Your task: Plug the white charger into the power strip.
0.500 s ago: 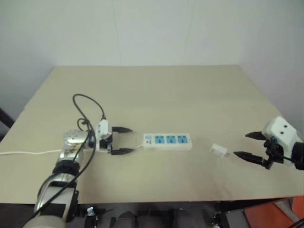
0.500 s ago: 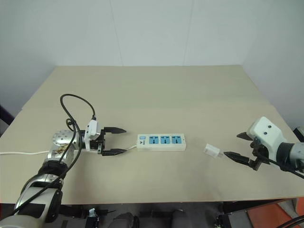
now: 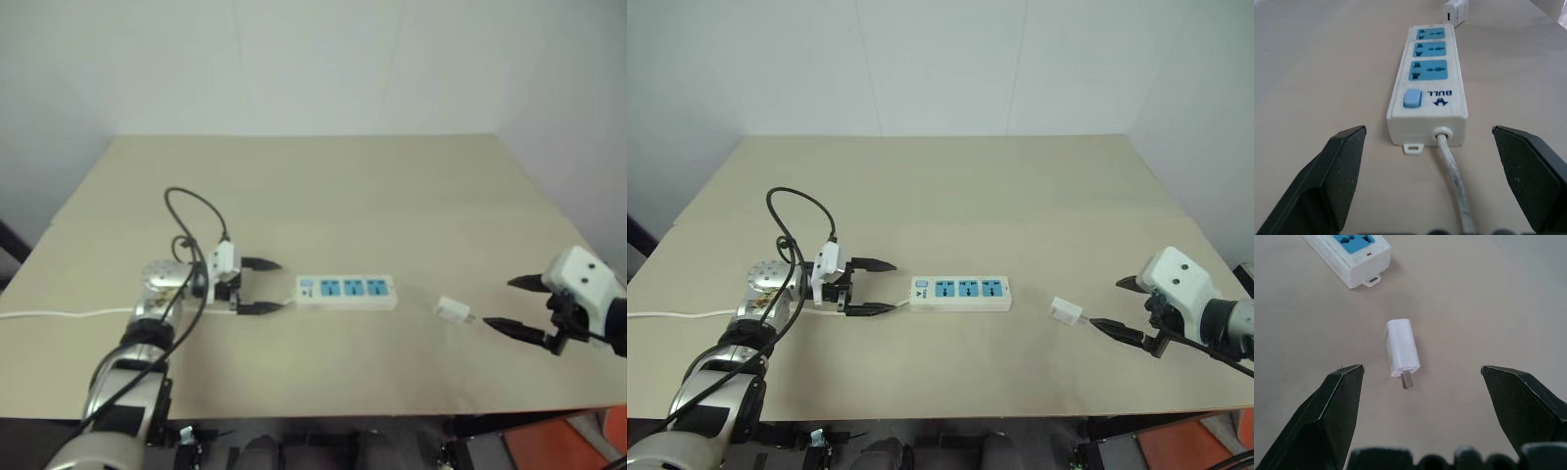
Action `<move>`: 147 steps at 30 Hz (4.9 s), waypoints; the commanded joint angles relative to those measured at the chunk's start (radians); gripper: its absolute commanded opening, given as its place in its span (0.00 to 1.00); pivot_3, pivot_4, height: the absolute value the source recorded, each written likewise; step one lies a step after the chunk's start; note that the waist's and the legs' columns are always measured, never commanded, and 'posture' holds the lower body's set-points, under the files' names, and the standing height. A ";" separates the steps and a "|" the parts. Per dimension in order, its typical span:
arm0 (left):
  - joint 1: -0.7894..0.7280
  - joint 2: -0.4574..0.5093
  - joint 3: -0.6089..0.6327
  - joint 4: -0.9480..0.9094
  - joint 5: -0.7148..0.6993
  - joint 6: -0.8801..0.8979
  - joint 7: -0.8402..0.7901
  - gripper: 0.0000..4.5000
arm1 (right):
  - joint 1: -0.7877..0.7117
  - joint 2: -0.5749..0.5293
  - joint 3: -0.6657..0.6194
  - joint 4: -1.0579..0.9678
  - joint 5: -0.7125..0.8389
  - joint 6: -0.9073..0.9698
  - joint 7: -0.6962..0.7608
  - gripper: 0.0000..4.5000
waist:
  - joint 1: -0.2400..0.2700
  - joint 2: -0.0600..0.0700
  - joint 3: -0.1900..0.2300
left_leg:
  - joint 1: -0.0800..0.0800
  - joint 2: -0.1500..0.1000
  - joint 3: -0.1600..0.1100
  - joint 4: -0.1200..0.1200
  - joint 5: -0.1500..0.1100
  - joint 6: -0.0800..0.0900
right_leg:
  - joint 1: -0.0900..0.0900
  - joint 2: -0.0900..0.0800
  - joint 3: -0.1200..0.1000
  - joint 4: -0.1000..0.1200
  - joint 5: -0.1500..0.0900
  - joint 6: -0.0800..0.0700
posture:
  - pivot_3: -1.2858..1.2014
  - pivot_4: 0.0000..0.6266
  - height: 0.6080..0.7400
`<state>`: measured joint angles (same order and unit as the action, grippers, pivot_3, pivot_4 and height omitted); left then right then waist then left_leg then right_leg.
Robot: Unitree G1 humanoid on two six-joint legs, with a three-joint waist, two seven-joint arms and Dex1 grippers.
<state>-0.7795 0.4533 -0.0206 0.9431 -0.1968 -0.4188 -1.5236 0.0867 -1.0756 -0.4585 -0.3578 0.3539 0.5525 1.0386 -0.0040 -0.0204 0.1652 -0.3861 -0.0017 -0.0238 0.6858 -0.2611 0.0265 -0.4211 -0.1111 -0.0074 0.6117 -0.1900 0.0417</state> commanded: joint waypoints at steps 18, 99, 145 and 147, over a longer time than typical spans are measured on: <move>-0.184 -0.128 0.001 0.348 0.136 -0.128 0.060 1.00 | -0.040 0.003 -0.037 -0.060 -0.013 -0.021 -0.055 1.00 | 0.008 -0.001 0.001 | -0.001 0.000 0.000 0.000 0.000 0.000 | 0.000 0.000 -0.001 0.000 0.000 0.000 | 0.52 0.24 1.00; -0.098 -0.195 -0.004 0.296 0.155 -0.132 -0.091 0.73 | -0.944 0.057 1.063 0.306 -0.343 0.525 0.099 1.00 | -0.002 0.000 0.000 | -0.009 -0.001 -0.002 0.009 -0.003 0.004 | -0.005 0.000 -0.003 0.001 0.000 0.001 | 0.52 0.24 1.00; -0.043 -0.168 -0.048 0.177 0.111 -0.026 -0.090 0.73 | -0.655 0.695 0.464 0.313 0.129 -0.051 0.027 0.25 | -0.008 0.000 0.000 | -0.007 -0.001 -0.003 0.009 -0.003 0.004 | -0.002 0.000 -0.004 0.005 0.000 0.001 | 0.52 0.24 1.00; -0.041 -0.168 -0.048 0.172 0.111 -0.022 -0.090 0.73 | -0.665 0.718 0.458 0.364 0.135 -0.083 0.038 0.25 | -0.009 0.000 0.000 | -0.006 -0.001 -0.003 0.009 -0.003 0.004 | -0.002 0.000 -0.004 0.005 0.000 0.001 | 0.52 0.24 1.00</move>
<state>-0.8318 0.2856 -0.0612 1.1283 -0.0853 -0.4502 -1.6061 -0.5640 -0.3674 0.0204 -0.0031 0.4567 0.5155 1.0650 -0.0133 -0.0204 0.1648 -0.3919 -0.0022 -0.0267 0.6943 -0.2638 0.0306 -0.4226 -0.1107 -0.0109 0.6170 -0.1898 0.0431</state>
